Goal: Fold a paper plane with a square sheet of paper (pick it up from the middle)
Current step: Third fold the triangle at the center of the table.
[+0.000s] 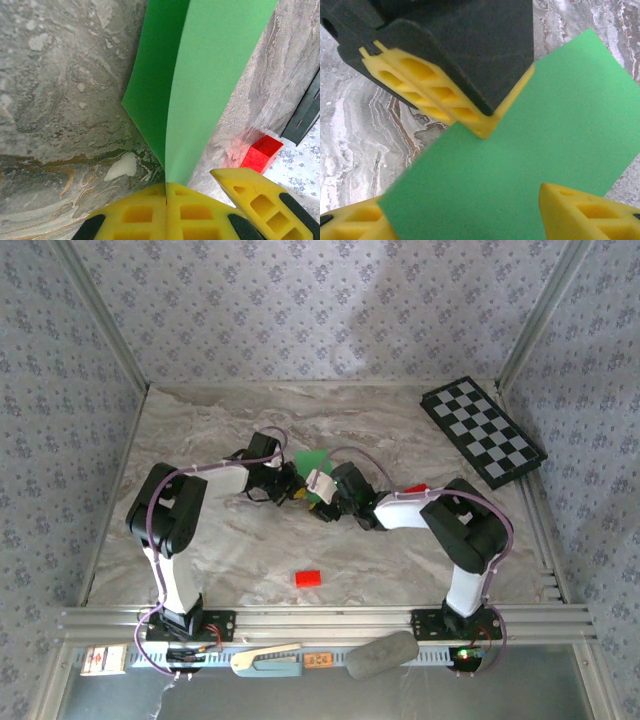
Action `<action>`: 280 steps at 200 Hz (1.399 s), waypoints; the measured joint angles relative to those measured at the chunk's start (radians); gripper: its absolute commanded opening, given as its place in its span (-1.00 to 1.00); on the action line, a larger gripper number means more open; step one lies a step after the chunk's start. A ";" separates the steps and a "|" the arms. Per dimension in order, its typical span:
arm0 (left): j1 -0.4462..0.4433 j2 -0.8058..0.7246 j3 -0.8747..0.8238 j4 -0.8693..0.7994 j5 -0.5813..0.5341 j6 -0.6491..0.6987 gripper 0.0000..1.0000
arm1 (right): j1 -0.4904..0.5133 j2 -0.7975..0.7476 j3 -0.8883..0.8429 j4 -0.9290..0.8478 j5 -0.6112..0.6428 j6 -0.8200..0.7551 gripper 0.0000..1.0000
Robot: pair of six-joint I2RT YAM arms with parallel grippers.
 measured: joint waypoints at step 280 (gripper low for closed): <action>0.064 -0.096 0.085 -0.148 -0.101 0.131 -0.26 | 0.010 -0.039 -0.045 0.004 -0.228 0.171 -0.88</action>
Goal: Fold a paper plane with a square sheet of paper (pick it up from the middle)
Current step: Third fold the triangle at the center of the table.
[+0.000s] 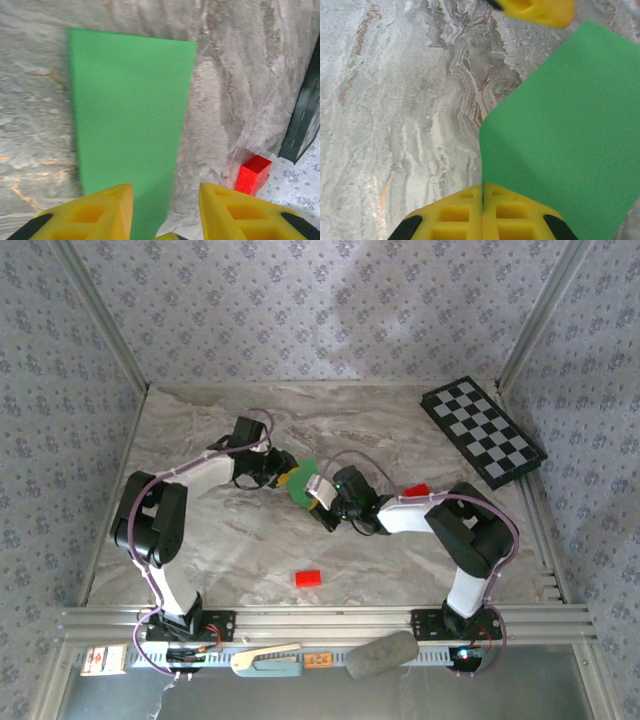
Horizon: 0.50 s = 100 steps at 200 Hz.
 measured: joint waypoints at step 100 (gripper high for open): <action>-0.051 0.257 0.214 -0.133 -0.034 0.117 -0.60 | 0.002 0.000 -0.005 0.000 -0.112 0.176 -0.89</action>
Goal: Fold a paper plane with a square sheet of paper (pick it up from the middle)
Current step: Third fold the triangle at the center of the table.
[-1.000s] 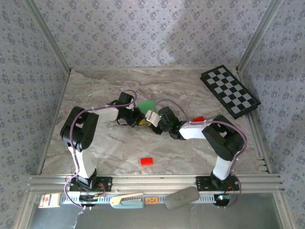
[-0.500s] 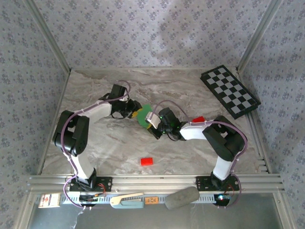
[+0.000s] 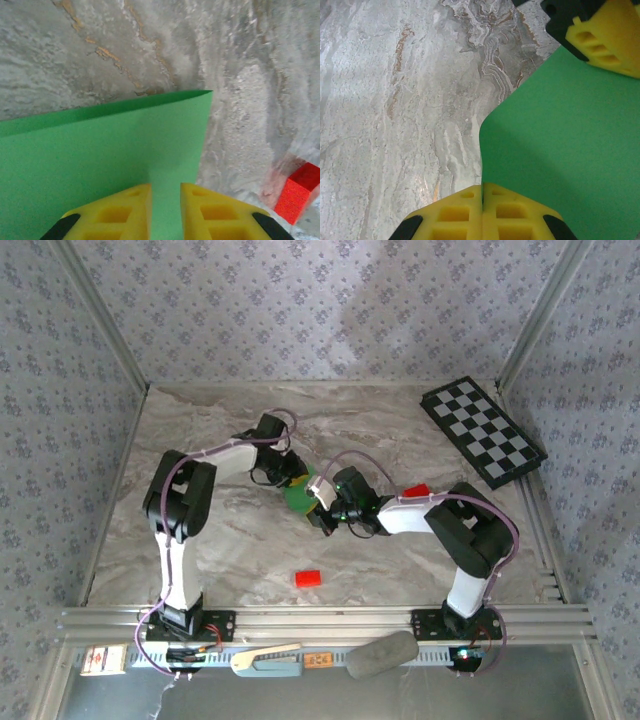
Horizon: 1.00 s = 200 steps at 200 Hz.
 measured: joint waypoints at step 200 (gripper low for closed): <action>-0.019 0.074 0.102 -0.135 -0.044 0.095 -0.71 | 0.007 0.037 0.089 -0.162 0.282 0.076 -0.90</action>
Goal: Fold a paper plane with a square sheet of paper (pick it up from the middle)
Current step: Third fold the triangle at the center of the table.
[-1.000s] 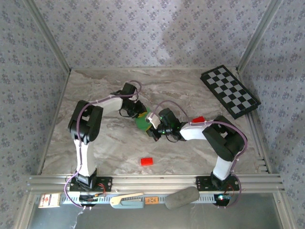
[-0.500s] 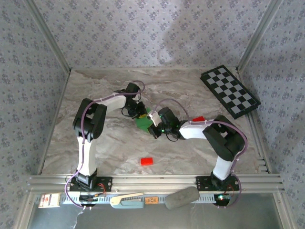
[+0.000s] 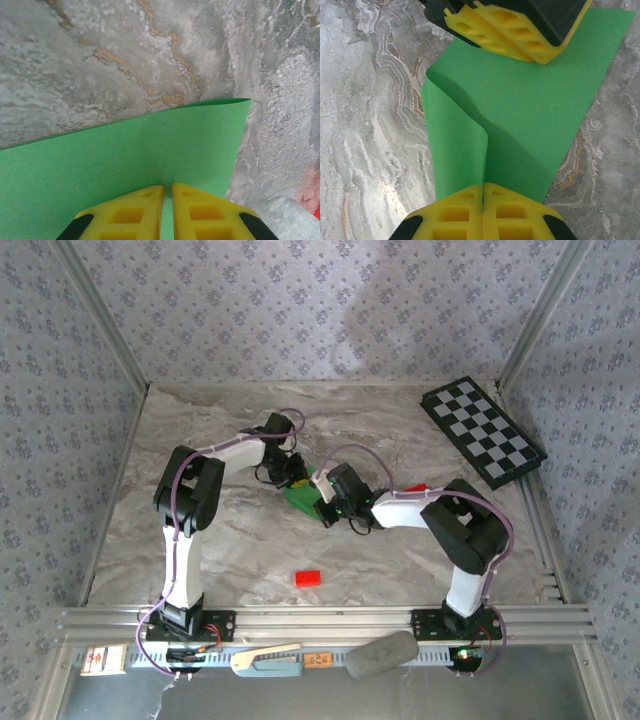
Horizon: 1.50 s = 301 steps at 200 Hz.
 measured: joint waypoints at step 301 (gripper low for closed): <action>-0.004 0.003 0.004 0.002 0.011 0.010 -0.73 | 0.014 0.044 0.055 -0.063 0.055 -0.010 -0.90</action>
